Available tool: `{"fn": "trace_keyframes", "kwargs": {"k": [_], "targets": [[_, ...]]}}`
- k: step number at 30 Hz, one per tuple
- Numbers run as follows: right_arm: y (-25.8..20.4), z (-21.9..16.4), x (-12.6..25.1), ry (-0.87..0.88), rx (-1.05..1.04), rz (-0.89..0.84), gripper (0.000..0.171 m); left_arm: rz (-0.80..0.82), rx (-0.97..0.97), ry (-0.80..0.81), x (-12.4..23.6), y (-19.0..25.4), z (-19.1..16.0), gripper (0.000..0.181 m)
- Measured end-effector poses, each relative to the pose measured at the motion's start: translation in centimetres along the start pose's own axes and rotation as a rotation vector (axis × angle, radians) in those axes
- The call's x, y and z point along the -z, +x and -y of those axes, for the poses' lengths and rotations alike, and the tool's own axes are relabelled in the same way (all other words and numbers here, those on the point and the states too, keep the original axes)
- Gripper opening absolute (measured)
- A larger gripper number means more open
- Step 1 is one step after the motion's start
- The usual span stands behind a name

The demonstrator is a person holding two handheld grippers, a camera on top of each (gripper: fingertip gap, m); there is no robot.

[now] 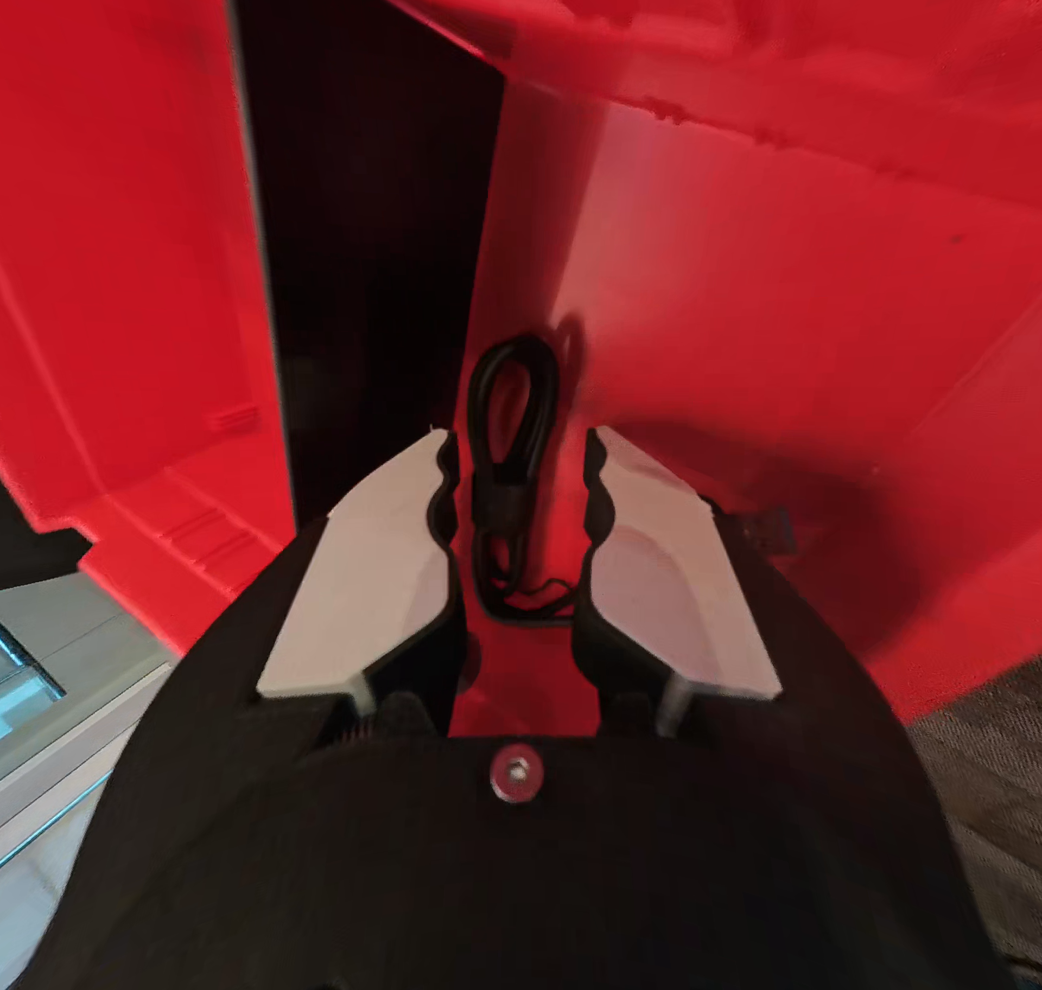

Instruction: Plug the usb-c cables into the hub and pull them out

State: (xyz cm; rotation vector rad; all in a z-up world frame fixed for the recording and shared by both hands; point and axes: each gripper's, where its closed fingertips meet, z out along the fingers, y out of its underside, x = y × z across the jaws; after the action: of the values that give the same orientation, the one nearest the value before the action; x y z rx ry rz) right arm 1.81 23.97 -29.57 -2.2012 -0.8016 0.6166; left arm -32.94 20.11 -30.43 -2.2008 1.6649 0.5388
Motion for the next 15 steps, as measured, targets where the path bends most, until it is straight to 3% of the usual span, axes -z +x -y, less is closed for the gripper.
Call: {"fn": "trace_keyframes", "kwargs": {"k": [4, 10, 15], "targets": [[0.7, 0.0, 0.4, 0.002, 0.012, -0.039, 0.054, 0.004, -0.009, -0.015, -1.2, -0.5, 0.0, 0.03], [0.7, 1.6, 2.5, 0.078, -0.012, -0.039, 0.058, 0.061, 0.02, 0.01, -1.1, -1.4, 0.0, 0.02], [-0.1, 3.0, 4.3, 0.142, 0.048, -0.065, 0.056, 0.165, 0.114, 0.118, 1.5, -2.8, 0.3, 0.017]]}}
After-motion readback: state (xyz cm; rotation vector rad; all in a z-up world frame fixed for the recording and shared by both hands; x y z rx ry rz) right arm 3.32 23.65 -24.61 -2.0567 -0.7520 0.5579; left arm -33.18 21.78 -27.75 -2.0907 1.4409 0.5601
